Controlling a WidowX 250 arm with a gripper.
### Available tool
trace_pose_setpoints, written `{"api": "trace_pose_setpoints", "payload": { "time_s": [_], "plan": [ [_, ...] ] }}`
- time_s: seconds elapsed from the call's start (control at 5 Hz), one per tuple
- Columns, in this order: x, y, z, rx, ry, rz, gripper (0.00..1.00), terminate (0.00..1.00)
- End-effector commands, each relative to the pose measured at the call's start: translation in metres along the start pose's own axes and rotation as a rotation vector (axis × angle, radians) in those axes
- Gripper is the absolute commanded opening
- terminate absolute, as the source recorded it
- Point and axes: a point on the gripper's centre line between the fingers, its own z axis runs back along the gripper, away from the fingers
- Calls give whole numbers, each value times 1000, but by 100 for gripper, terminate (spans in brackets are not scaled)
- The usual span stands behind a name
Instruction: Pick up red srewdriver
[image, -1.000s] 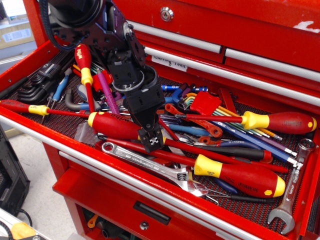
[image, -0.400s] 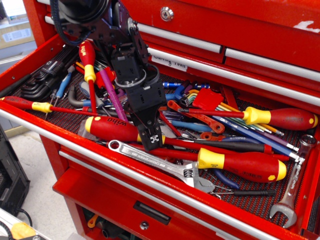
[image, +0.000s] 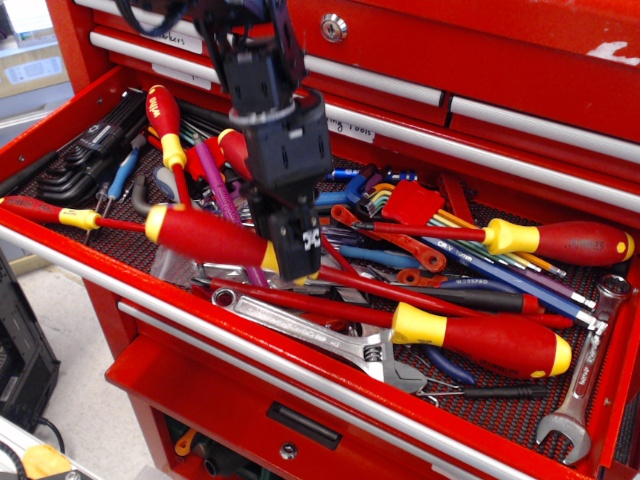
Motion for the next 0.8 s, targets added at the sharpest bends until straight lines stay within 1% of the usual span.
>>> {"api": "trace_pose_setpoints", "payload": {
  "time_s": [0.0, 0.2, 0.4, 0.6],
  "plan": [
    [1, -3, 60, 165, 35, 83, 0, 0],
    [-10, 0, 82, 238, 57, 37, 0, 0],
    [-13, 13, 113, 314, 67, -62, 0, 0],
    [-10, 20, 132, 354, 81, -118, 0, 0]
  ]
}}
